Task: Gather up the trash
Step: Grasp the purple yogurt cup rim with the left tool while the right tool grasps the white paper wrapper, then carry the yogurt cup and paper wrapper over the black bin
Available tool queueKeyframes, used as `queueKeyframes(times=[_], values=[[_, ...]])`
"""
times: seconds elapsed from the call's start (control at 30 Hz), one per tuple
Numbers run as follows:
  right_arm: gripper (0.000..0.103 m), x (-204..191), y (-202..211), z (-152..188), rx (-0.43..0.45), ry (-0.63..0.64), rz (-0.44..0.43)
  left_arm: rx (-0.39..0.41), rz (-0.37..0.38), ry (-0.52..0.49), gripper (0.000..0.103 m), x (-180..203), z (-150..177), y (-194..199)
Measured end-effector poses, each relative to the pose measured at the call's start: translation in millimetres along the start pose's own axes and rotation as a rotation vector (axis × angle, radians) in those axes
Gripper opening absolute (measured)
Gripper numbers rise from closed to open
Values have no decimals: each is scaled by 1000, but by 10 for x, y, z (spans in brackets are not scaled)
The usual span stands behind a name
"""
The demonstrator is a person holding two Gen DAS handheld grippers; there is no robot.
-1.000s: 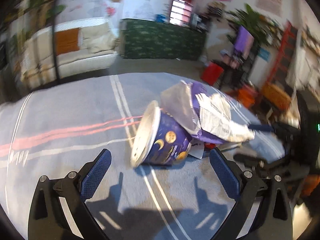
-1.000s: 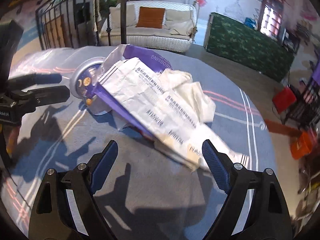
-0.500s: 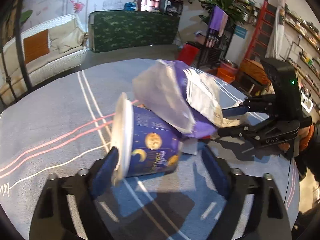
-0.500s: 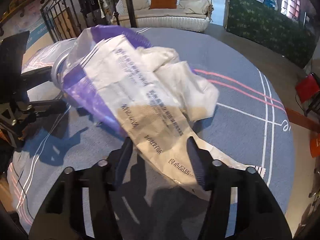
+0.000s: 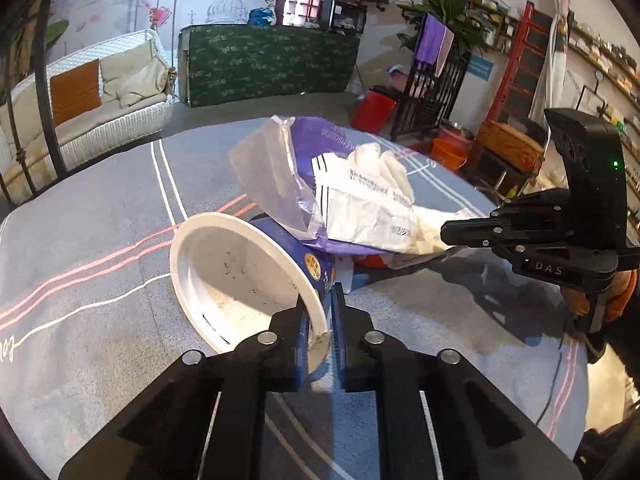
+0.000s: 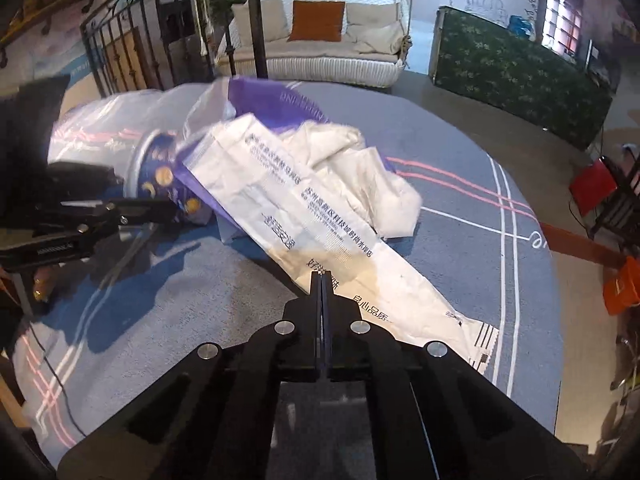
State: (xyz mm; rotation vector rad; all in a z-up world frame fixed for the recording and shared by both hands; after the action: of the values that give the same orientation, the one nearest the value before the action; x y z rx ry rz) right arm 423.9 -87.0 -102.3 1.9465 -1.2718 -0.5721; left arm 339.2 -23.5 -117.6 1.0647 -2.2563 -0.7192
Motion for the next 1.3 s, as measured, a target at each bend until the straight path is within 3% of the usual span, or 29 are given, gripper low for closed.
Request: queueKeyframes(times=[0.07, 0.1, 0.13, 0.17, 0.2, 0.3, 0.37, 0.43, 0.53, 0.57, 0.6, 0.7, 0.83, 0.97, 1.17, 1.3], values=[[4, -44, 15, 33, -2, 39, 23, -1, -5, -3, 11, 13, 4, 3], [18, -19, -11, 45, -8, 43, 42, 2, -14, -9, 11, 37, 4, -1], [37, 14, -56, 50, -21, 39, 50, 3, -19, -12, 11, 48, 11, -3], [87, 52, -99, 45, -25, 29, 55, -1, -18, -11, 11, 57, 22, -16], [97, 115, -99, 15, 8, 5, 61, -9, -17, -9, 11, 54, 36, -33], [95, 205, -201, -20, -20, 13, 57, -3, -74, -17, 12, 25, 42, -45], [95, 184, -322, -47, -43, 75, 61, -7, -60, -13, 22, 13, 20, -67], [95, 186, -441, -80, -59, 141, 73, 3, -68, -4, 46, -22, -13, -91], [92, 205, -591, -125, -85, 166, 75, -15, -78, 4, 48, -53, -29, -191], [80, 216, -634, -121, -103, 161, 59, -20, -75, 13, 48, -65, -33, -222], [66, 203, -660, -96, -125, 155, 36, -26, -75, 20, 47, -72, -23, -241], [40, 155, -633, -76, -126, 145, 10, -44, -80, 31, 25, -77, 17, -263], [31, 130, -471, -37, -100, 110, -10, -28, -83, 36, 13, -54, 33, -185], [29, 139, -252, 63, -81, 44, -31, -3, -70, 62, 10, -18, 52, -70], [5, -14, 114, 205, -30, 8, -42, 16, -62, 84, 9, 83, 146, 58], [3, -135, 345, 278, 17, -50, -70, 23, -55, 99, 9, 180, 235, 132]])
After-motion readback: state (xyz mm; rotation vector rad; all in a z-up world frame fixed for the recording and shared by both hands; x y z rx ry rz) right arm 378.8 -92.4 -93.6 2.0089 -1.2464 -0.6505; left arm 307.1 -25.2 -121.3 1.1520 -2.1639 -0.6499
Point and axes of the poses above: each gripper's, at about its wrist camera, not at the fingertips, and y roughly against the way its jaws point, x to its right, z to its underside, the point moved 9 cm from there along -y, roughly the way its jaws point, and after that the axes turned 5 degrees about z, right-handed, at the moved point
